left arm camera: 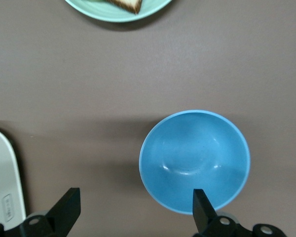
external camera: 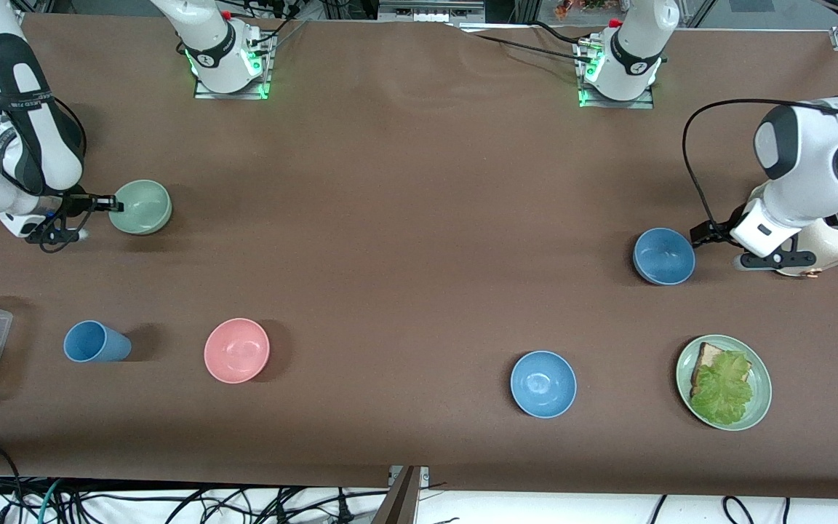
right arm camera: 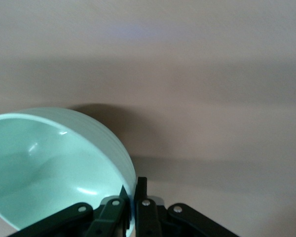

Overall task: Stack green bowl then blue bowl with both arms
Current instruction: 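Grasp the green bowl with the right gripper while the left gripper reaches the blue bowl, then carry the green bowl to mid-table while the left gripper grasps the blue bowl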

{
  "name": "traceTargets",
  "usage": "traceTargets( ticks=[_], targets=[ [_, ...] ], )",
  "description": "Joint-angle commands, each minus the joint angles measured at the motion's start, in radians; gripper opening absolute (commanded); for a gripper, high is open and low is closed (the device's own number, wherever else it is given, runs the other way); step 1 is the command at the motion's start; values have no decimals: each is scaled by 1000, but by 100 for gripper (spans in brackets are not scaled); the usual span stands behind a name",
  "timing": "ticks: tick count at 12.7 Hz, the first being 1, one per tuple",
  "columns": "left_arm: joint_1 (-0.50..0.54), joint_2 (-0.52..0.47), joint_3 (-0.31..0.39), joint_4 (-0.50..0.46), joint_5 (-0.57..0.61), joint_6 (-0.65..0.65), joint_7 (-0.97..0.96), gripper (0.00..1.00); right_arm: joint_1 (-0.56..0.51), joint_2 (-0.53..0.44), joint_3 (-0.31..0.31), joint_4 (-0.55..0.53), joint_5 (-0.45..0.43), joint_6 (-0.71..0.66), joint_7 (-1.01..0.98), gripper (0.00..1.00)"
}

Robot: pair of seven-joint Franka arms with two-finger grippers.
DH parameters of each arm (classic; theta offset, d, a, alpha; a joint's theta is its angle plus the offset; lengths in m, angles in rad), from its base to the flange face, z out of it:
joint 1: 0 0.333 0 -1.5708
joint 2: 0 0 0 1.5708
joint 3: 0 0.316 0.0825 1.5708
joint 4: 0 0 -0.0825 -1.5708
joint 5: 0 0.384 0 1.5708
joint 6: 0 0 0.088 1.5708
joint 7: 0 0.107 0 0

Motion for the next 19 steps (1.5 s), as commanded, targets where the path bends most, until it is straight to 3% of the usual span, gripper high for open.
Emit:
traceTargets(
  ticks=[1, 8, 10, 12, 13, 19],
  targets=[
    [9, 33, -5, -17, -19, 45, 1, 100, 23, 0, 87, 102, 49, -120, 115, 0],
    [9, 134, -5, -53, -66, 185, 1, 96, 26, 1, 525, 223, 48, -159, 727, 0],
    [7, 151, -5, -51, -85, 212, 1, 94, 47, 15, 624, 242, 45, -136, 879, 0],
    [7, 167, -5, -50, -85, 231, 1, 87, 96, 35, 655, 246, 42, -91, 965, 0],
    [7, 170, -5, -50, -85, 231, 1, 79, 128, 50, 656, 246, 40, -65, 1010, 0],
    [7, 179, -5, -50, -85, 231, 3, 15, 318, 180, 655, 384, 34, 24, 1246, 0]
  ],
)
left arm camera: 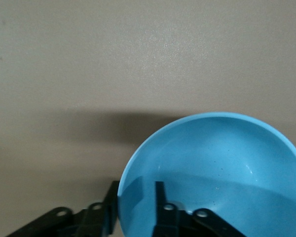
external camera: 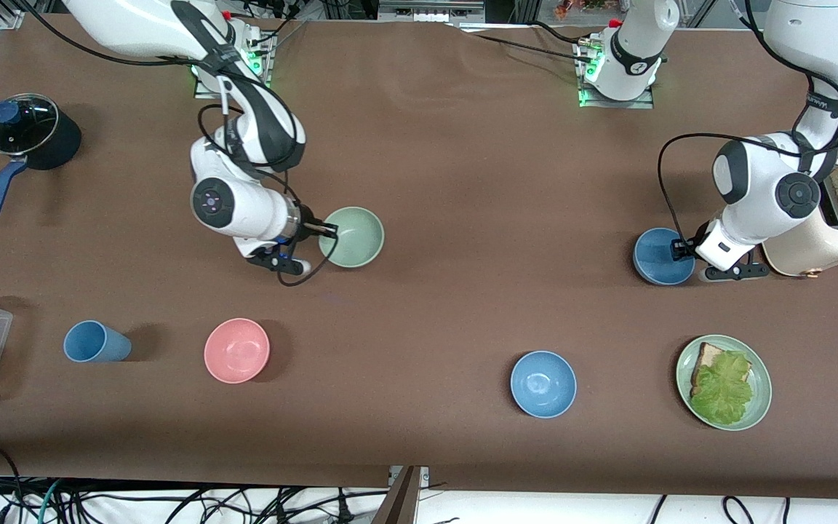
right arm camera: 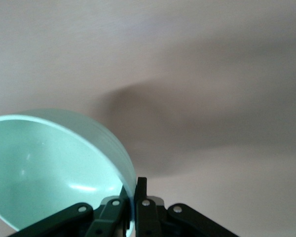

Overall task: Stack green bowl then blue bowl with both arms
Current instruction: 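Carry the green bowl to mid-table while the left gripper grasps the blue bowl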

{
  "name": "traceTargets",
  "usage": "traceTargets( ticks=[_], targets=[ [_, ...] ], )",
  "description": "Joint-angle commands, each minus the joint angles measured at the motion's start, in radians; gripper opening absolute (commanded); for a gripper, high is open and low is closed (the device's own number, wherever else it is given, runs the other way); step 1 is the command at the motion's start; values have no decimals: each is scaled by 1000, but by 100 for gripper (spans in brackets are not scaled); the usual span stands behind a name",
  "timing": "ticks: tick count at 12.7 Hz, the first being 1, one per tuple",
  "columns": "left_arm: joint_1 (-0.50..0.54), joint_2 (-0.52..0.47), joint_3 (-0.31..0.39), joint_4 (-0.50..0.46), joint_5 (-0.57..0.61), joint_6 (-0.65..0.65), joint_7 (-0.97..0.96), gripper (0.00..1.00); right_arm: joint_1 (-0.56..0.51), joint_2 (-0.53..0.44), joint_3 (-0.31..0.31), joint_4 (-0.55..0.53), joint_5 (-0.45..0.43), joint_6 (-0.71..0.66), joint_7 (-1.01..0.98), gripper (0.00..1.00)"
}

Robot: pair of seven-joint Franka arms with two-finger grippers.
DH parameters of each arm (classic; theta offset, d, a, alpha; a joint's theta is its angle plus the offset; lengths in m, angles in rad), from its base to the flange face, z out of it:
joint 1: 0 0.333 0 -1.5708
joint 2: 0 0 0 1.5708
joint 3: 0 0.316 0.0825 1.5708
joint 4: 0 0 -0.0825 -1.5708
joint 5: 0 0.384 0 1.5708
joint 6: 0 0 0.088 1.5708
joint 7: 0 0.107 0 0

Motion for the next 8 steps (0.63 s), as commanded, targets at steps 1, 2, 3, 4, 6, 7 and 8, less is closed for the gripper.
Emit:
traceTargets(
  ticks=[1, 2, 3, 4, 6, 7, 8],
  targets=[
    [4, 8, -4, 4, -20, 10, 5, 7, 79, 75, -1, 116, -5, -7, 106, 0],
    [4, 11, -4, 5, -20, 10, 7, 0, 106, 96, -1, 145, -4, -7, 123, 0],
    [4, 13, -4, 5, -18, 10, 7, 0, 133, 118, -1, 174, -2, -5, 131, 0],
    [4, 11, -4, 7, -18, 10, 13, 0, 162, 139, -1, 195, -3, 1, 140, 0],
    [4, 5, -4, 9, -18, 7, 16, 0, 202, 178, -1, 214, -3, 54, 144, 0],
    [4, -3, -4, 10, -18, -1, 14, 0, 216, 199, -1, 219, 0, 80, 144, 0],
    [6, -21, -4, 15, -18, -7, 14, 0, 230, 224, -1, 231, 3, 99, 144, 0]
  ],
)
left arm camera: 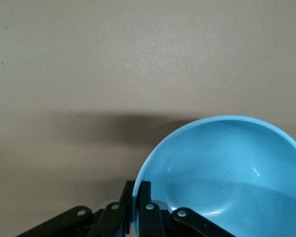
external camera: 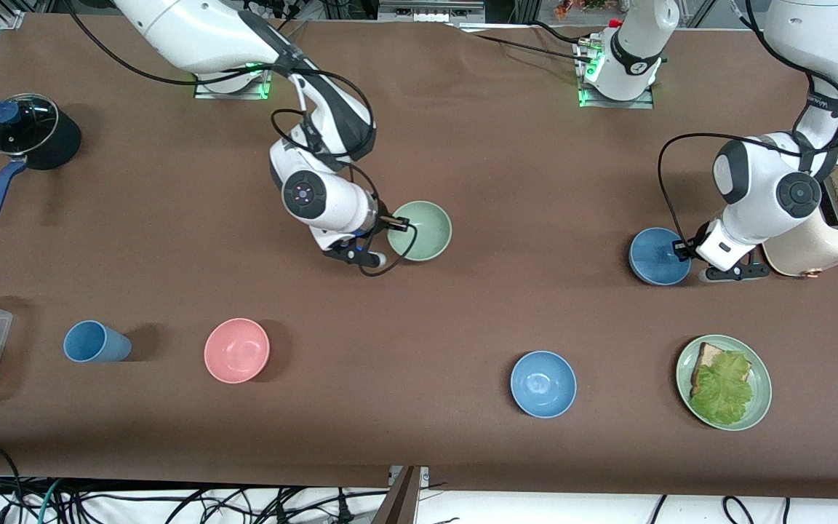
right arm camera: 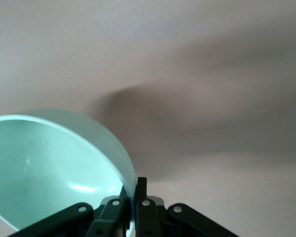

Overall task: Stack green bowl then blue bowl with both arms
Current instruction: 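Carry the green bowl to mid-table while the left gripper grasps the blue bowl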

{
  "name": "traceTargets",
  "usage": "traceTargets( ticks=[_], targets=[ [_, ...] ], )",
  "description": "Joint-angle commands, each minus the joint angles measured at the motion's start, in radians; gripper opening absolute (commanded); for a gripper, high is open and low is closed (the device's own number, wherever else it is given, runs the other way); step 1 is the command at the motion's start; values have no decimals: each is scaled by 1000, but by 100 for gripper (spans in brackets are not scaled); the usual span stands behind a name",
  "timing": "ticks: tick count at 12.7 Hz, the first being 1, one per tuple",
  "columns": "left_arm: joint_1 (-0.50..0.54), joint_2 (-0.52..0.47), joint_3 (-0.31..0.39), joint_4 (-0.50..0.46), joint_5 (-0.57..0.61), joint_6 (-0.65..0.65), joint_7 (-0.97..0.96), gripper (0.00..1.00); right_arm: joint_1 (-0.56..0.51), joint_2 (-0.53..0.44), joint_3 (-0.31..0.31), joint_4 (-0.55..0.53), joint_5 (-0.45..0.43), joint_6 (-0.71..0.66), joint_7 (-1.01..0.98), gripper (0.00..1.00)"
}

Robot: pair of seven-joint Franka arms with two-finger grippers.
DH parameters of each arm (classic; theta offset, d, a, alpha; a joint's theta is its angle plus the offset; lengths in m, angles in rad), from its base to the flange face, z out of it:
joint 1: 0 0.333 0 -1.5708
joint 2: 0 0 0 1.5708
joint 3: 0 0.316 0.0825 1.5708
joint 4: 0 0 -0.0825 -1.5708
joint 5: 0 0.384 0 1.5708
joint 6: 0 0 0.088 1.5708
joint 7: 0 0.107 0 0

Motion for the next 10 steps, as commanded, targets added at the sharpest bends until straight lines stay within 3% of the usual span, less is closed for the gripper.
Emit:
traceTargets(
  ticks=[1, 6, 7, 8, 9, 10],
  targets=[
    [6, -28, -4, 13, -16, -18, 13, 0, 43, 77, -2, 61, 6, 38, 12, 0],
    [6, -85, -13, 77, -47, -140, 13, 0, 77, 116, -3, 67, 0, 50, 12, 0],
    [6, -94, -17, 103, -66, -179, 17, 0, 77, 116, -3, 67, 0, 50, 12, 5],
    [6, -99, -28, 119, -91, -200, 48, 0, 77, 116, -5, 67, 6, 50, 12, 55],
    [6, -113, -30, 125, -128, -202, 86, 0, 74, 114, -5, 67, -5, 50, 5, 99],
    [4, -122, -40, 125, -163, -204, 108, 0, 69, 111, -5, 73, -3, 47, 3, 100]
  ],
)
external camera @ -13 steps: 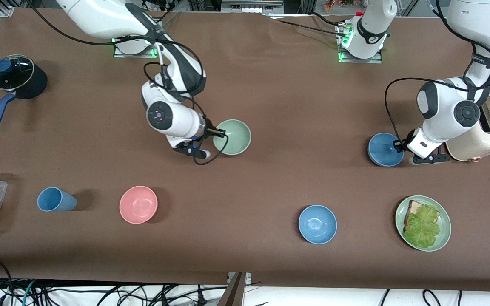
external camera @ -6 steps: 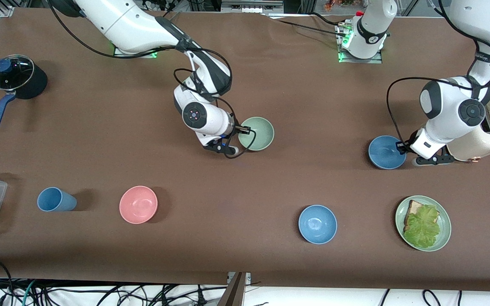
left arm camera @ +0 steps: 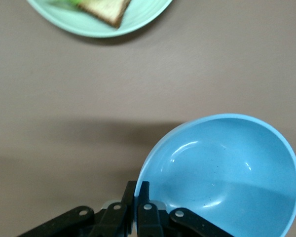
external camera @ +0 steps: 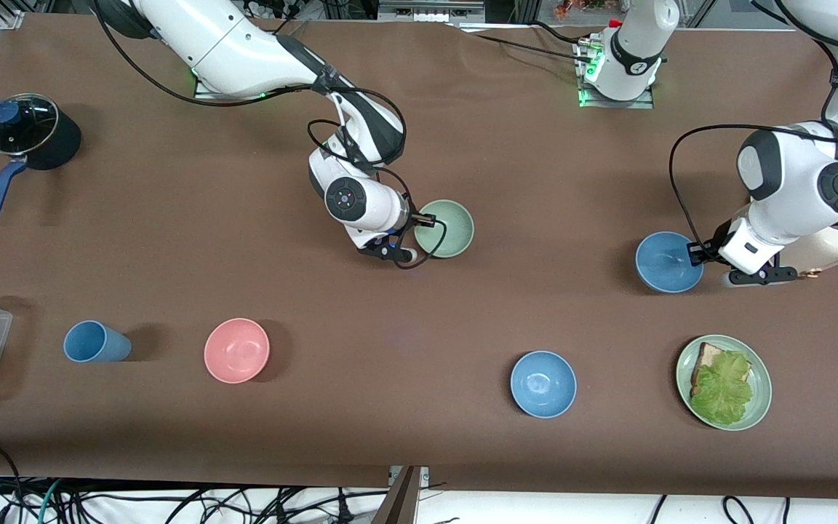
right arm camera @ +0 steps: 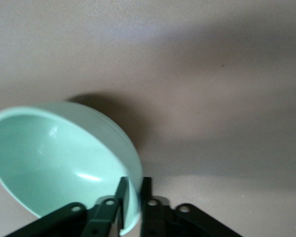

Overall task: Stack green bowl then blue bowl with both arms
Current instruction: 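Release the green bowl and withdraw the right gripper while the left gripper lifts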

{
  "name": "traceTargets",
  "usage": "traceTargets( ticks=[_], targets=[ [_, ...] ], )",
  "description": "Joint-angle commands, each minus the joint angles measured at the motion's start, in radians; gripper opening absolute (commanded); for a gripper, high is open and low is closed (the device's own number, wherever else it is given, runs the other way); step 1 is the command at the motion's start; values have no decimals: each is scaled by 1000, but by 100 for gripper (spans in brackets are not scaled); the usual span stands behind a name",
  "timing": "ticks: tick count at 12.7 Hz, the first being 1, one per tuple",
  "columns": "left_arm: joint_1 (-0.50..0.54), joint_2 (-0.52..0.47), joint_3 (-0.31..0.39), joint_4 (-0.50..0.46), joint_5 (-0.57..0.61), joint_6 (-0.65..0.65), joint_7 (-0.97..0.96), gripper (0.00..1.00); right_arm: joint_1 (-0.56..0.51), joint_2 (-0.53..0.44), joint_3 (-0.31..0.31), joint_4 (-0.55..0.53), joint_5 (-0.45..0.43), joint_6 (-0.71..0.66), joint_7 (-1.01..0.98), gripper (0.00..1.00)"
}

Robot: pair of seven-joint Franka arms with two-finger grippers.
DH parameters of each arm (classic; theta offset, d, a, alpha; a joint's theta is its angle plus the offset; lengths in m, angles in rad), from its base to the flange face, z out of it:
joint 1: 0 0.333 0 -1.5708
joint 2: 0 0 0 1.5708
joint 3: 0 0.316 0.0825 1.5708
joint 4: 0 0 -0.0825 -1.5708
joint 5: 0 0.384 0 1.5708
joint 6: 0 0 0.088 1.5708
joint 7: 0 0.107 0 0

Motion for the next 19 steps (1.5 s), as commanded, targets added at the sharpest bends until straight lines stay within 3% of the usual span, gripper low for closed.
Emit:
traceTargets(
  ticks=[1, 4, 6, 8, 12, 15, 17, 19],
  targets=[
    [5, -38, -39, 13, -84, -41, 63, 0, -5, -1, -2, 49, -2, -18, -2, 100],
    [3, -49, -114, 14, -110, -42, 11, 0, -36, -9, -5, 166, -9, -168, -16, 100],
    [0, -47, -201, 14, -121, -42, -127, 0, -88, -21, -8, 264, -48, -339, -74, 100],
    [-2, -47, -298, 17, -116, -42, -274, 0, -181, -70, -22, 292, -54, -470, -197, 100],
    [-6, -35, -453, 42, -108, -58, -489, 0, -341, -159, -180, 289, -52, -645, -603, 100],
    [-9, -6, -557, 43, -108, -53, -625, 0, -381, -230, -394, 284, -52, -772, -819, 100],
    [-24, 23, -605, 69, -107, -47, -688, 0, -392, -285, -459, 283, -60, -816, -862, 100],
    [-70, 69, -610, 112, -85, -47, -735, 0, -392, -337, -536, 260, -63, -829, -864, 100]
  ],
)
